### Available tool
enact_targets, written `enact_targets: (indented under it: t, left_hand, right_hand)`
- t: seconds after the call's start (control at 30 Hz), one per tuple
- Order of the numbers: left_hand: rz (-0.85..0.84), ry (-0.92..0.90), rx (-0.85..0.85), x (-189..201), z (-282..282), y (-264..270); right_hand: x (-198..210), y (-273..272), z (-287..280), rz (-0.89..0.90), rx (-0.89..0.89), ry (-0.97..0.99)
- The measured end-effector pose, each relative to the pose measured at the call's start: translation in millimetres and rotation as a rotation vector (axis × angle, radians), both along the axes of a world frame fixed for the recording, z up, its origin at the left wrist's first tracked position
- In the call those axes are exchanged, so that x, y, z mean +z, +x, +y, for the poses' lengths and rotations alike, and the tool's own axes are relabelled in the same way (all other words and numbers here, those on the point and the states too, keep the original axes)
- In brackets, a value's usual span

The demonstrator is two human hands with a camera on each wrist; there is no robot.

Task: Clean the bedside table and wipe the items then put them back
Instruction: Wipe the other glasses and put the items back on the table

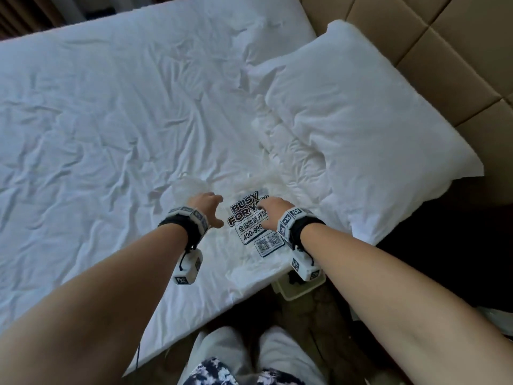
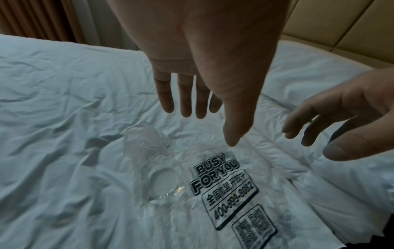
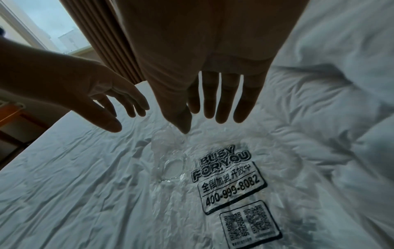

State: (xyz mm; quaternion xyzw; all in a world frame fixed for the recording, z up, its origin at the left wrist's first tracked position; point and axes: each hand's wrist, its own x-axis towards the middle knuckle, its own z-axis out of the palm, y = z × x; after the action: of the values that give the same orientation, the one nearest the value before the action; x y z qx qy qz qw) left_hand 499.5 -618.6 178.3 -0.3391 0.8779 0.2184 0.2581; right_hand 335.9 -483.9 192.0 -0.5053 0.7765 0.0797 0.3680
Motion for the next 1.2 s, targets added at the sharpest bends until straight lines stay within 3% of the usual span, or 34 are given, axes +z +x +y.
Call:
enact_targets:
  t: [0.57, 0.9, 1.2]
  left_hand:
    - [-0.119, -0.008, 0.069, -181, -38, 47]
    - [-0.111, 0.020, 0.037, -241, -52, 58]
    - [-0.044, -0.016, 0.022, -261, -59, 55]
  right_hand:
    - [-174, 65, -70, -0.133, -0.038, 0.107]
    - [-230, 89, -122, -0.075, 0.126, 0.087]
    - [-259, 103, -130, 0.084, 0.215, 0.075]
